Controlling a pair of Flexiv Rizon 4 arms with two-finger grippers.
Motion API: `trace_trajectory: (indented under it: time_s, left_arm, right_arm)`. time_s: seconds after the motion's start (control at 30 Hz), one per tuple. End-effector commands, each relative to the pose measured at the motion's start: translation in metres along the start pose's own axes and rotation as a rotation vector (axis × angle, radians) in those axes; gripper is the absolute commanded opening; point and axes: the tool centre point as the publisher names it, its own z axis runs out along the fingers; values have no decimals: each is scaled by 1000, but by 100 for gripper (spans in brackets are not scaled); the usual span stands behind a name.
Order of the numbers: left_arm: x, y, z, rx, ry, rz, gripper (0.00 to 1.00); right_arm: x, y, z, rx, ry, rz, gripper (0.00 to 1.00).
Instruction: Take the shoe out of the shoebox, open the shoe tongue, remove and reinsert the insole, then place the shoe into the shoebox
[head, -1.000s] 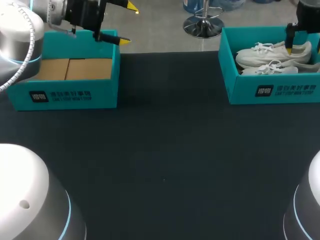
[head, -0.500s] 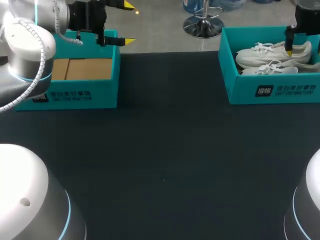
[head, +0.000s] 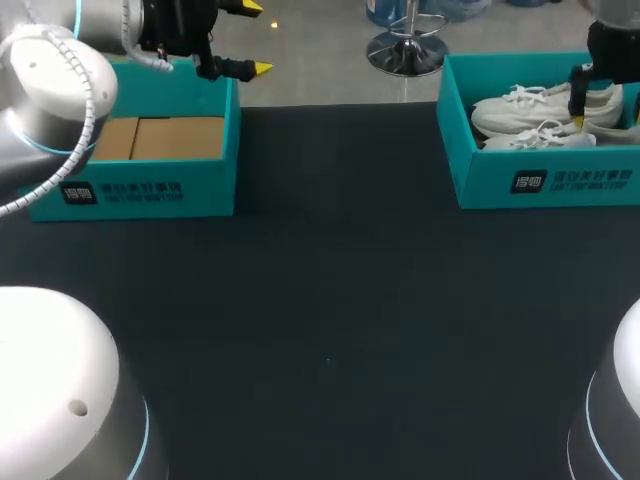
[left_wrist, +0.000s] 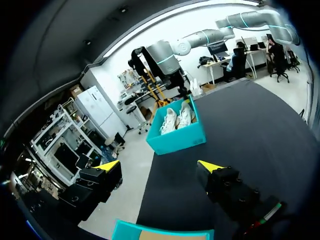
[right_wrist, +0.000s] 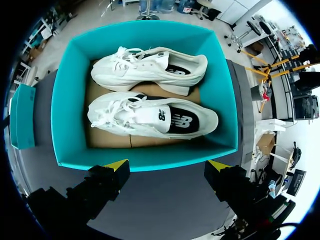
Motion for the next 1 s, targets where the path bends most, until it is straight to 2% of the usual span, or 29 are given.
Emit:
trace_trajectory:
  time_s: [0.03, 0.4, 0.47, 0.53, 0.57, 0.6, 1.0]
  left_arm:
    - [-13, -4, 10, -402, -1, -580, 100]
    - [-9, 10, 16, -496, -248, -991, 100]
    - [-8, 15, 17, -532, -264, -1084, 100]
    - [-6, 20, 17, -562, -285, -1096, 100]
    - [-7, 22, 17, -549, -297, -1064, 100]
    - [-4, 21, 18, -516, -302, -944, 100]
    - [-4, 21, 18, -516, -302, -944, 100]
  right_arm:
    - [2, -12, 7, -11, 10, -2, 100]
    - [2, -35, 4, -35, 12, 38, 100]
    - [1, -39, 2, -35, 11, 41, 100]
    - [-1, -43, 1, -29, -6, 59, 100]
    - [-3, -45, 0, -38, -38, 64, 100]
    - [-3, -45, 0, -38, -38, 64, 100]
    - [-3, -45, 0, -38, -38, 64, 100]
